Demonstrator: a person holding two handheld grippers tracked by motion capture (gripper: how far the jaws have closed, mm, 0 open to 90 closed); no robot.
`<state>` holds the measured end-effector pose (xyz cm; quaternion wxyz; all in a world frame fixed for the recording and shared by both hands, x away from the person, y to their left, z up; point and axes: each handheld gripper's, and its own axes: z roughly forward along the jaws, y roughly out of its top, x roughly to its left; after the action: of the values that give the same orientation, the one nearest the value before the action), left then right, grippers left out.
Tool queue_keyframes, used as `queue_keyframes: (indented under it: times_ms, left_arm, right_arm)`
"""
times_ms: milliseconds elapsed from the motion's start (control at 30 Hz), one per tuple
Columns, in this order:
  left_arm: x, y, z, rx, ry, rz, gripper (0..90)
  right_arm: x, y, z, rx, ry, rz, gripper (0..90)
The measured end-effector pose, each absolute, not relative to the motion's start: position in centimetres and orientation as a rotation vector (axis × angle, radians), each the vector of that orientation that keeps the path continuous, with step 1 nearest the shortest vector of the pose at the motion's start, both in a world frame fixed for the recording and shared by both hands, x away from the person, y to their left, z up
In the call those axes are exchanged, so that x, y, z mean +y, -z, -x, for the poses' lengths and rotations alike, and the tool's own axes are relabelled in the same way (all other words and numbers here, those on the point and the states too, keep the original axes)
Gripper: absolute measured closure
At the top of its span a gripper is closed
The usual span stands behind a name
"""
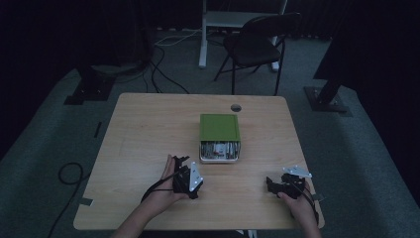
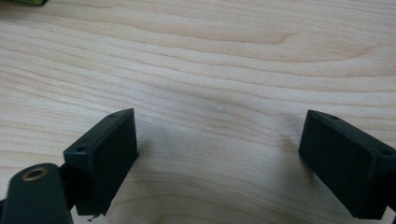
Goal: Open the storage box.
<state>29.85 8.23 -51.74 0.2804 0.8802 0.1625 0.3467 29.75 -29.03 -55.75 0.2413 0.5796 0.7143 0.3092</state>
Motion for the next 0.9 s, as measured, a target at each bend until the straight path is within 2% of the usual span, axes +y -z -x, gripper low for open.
queue_keyframes:
  times_ms: [600, 900]
  left_arm:
    - [5.1, 51.7, -29.6, 0.264, -1.06, -2.333, 4.5]
    - [3.0, 51.9, -29.8, 0.131, -1.121, -2.37, 6.7]
  right_arm:
    - [-29.0, 55.8, -29.8, 1.954, -0.846, -1.585, 11.0]
    - [-29.0, 55.8, -29.8, 1.954, -0.846, -1.585, 11.1]
